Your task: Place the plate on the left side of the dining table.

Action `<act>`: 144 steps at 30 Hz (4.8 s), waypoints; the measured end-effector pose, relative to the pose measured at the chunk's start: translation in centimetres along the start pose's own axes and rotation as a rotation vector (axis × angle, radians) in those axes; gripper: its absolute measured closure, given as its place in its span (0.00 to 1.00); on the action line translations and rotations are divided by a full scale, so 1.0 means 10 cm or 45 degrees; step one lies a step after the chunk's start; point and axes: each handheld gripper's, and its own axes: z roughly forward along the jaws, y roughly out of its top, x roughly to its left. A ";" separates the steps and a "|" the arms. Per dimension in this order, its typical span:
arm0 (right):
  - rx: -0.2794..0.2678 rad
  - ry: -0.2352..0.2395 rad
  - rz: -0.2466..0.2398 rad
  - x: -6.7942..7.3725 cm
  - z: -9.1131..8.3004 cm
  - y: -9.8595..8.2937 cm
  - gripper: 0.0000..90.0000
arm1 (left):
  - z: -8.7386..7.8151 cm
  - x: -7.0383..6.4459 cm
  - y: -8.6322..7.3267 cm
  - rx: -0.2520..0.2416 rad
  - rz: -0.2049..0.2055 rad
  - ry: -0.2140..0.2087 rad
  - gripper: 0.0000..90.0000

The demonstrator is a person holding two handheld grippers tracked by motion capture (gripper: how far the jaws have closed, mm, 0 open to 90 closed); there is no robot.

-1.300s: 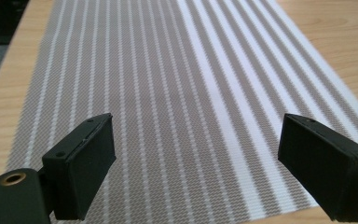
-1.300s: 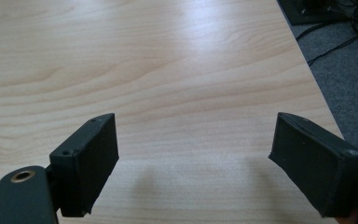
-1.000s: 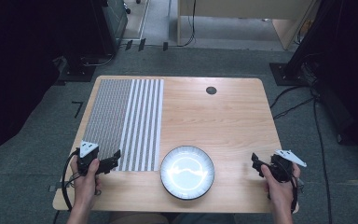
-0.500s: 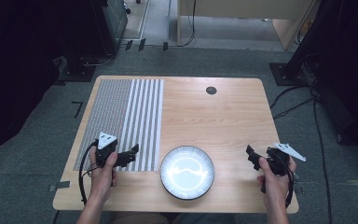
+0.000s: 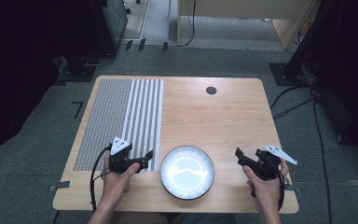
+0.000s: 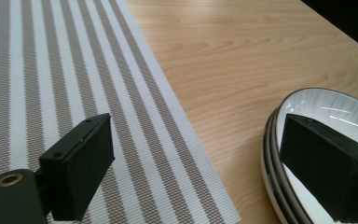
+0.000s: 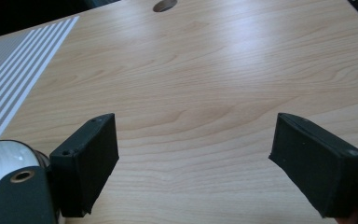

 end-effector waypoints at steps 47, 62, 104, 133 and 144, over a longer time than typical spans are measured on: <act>0.187 0.304 -0.146 0.57 0.20 -0.40 0.76 | 0.25 -0.57 -0.28 0.169 0.214 -0.103 0.78; 0.171 0.286 -0.116 0.66 0.23 -0.53 0.93 | 0.28 -0.57 -0.32 0.175 0.216 -0.088 0.80; 0.069 0.326 0.024 0.64 0.14 -0.51 0.88 | 0.29 -0.55 -0.33 0.182 0.185 -0.121 0.76; 0.138 0.290 -0.023 0.74 0.17 -0.52 0.82 | 0.31 -0.64 -0.39 0.119 0.162 -0.032 0.77; 0.168 0.330 -0.025 0.69 0.24 -0.46 0.86 | 0.32 -0.67 -0.42 0.078 0.127 0.009 0.79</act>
